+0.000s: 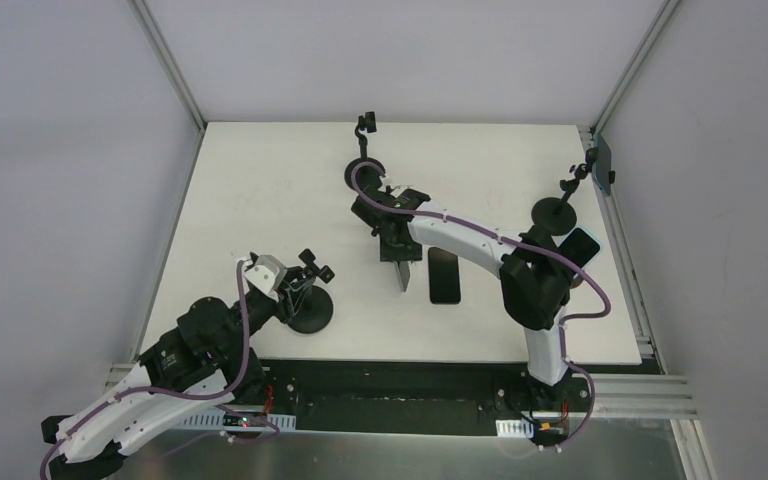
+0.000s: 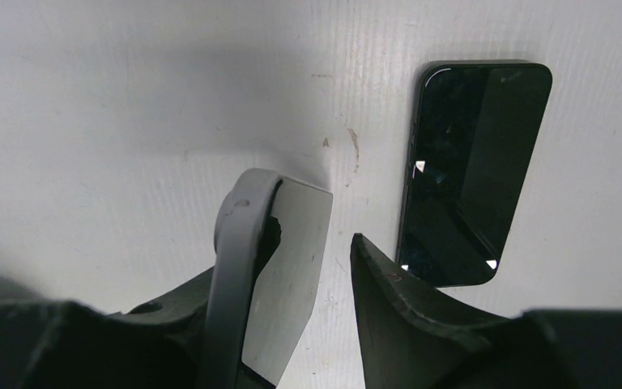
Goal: Remove the phone from the phone stand
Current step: Place the phone at the center of the board.
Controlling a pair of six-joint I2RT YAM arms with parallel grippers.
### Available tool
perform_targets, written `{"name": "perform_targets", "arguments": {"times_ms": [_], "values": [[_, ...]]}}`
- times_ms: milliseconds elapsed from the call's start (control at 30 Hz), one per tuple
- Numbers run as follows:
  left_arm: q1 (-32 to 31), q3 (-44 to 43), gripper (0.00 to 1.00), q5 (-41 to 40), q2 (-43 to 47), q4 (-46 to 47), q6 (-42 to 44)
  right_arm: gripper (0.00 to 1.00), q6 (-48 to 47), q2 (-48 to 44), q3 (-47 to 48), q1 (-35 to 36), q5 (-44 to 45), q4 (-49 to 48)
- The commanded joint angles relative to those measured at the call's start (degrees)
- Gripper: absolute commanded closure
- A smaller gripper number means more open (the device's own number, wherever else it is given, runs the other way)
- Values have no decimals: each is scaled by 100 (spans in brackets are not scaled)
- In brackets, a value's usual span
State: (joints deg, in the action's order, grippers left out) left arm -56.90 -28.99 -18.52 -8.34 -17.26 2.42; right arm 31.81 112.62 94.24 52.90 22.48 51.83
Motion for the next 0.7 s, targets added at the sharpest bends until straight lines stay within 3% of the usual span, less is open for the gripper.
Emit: {"name": "perform_targets", "arguments": {"times_ms": [0, 667], "values": [[39, -159, 100, -25, 3, 612, 83, 100, -67, 131, 279, -104, 95, 534], [34, -105, 100, -66, -30, 609, 76, 100, 170, 1281, 852, -679, -1383, 804]]}}
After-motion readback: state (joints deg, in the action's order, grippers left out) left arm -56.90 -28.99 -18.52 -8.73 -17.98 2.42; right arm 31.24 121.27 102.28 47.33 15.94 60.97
